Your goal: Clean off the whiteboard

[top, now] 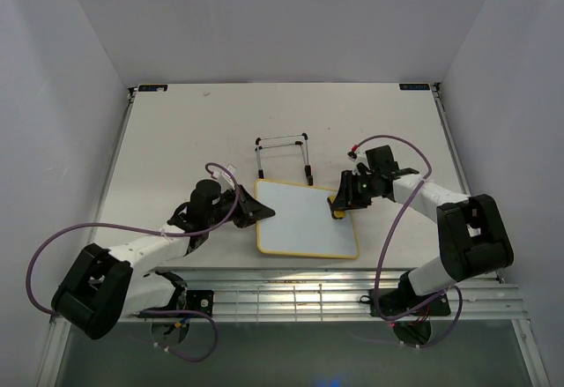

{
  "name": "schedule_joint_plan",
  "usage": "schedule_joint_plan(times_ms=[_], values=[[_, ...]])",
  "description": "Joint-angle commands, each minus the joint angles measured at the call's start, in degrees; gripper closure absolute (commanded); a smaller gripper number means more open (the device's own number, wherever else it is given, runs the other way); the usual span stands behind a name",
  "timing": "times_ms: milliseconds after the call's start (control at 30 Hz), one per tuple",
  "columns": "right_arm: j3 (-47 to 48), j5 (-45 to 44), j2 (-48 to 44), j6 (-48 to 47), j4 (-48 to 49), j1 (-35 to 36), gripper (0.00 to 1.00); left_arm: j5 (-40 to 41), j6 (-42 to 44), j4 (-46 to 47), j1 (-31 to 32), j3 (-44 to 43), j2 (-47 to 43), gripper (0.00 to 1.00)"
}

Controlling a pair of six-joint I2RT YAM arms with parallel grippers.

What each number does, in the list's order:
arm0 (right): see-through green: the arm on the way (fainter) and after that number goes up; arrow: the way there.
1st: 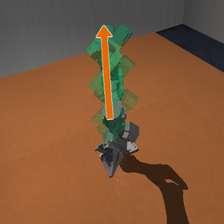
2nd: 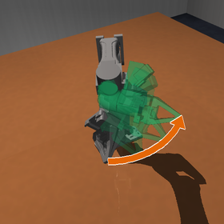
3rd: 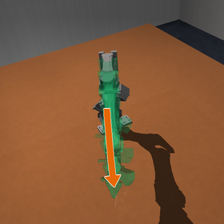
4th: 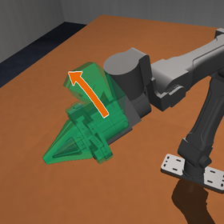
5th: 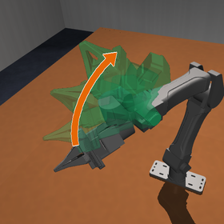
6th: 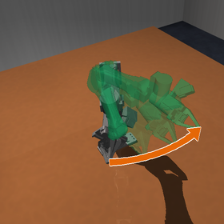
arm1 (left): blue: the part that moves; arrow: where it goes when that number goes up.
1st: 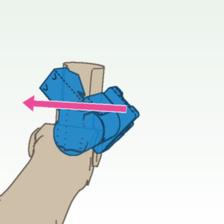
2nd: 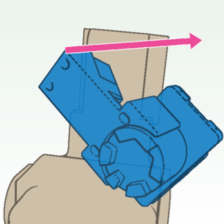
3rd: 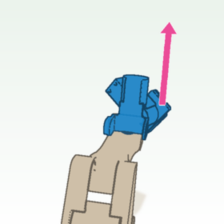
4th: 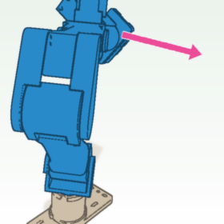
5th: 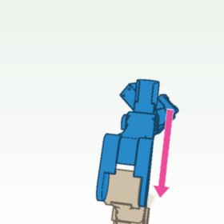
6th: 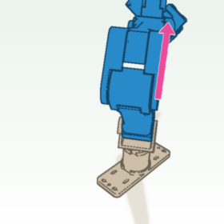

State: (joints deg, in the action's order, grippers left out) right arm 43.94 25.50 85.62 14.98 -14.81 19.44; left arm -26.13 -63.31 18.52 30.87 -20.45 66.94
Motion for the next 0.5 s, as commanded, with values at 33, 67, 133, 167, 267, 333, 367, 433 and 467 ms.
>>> schedule_joint_plan(times_ms=[33,67,133,167,267,333,367,433,467], values=[[-3.25,-9.32,4.02,-3.47,-4.79,-1.95,0.92,1.35,6.88,-1.56,0.59,0.41,-0.84,1.00],[-2.12,-8.80,4.11,-3.30,-4.97,-1.78,0.92,1.26,6.88,-1.65,0.59,0.32,-0.76,1.00],[-0.45,-6.96,3.76,-2.24,-4.97,-0.82,0.92,1.08,7.06,-1.65,0.59,0.41,-0.58,1.00],[2.00,-6.43,3.50,-1.89,-4.88,1.63,0.92,0.99,7.06,-1.74,0.59,0.41,-0.49,1.00],[9.54,-3.54,4.72,-0.31,-6.02,10.30,0.92,0.64,7.15,-1.65,0.68,0.23,-0.05,1.00],[13.34,-2.04,6.04,1.80,-4.71,15.34,0.92,0.55,7.23,-1.74,0.77,-0.12,0.30,1.00],[15.45,-1.86,6.92,2.50,-4.27,20.41,0.92,0.55,7.23,-1.74,0.85,-0.21,0.47,1.00],[22.13,-1.77,10.69,3.30,-4.87,25.09,0.92,0.64,7.23,-1.74,1.03,-0.56,0.56,1.00],[24.24,-1.94,11.92,3.21,-5.40,28.43,0.92,0.73,7.15,-1.82,1.12,-0.65,0.56,1.00]])
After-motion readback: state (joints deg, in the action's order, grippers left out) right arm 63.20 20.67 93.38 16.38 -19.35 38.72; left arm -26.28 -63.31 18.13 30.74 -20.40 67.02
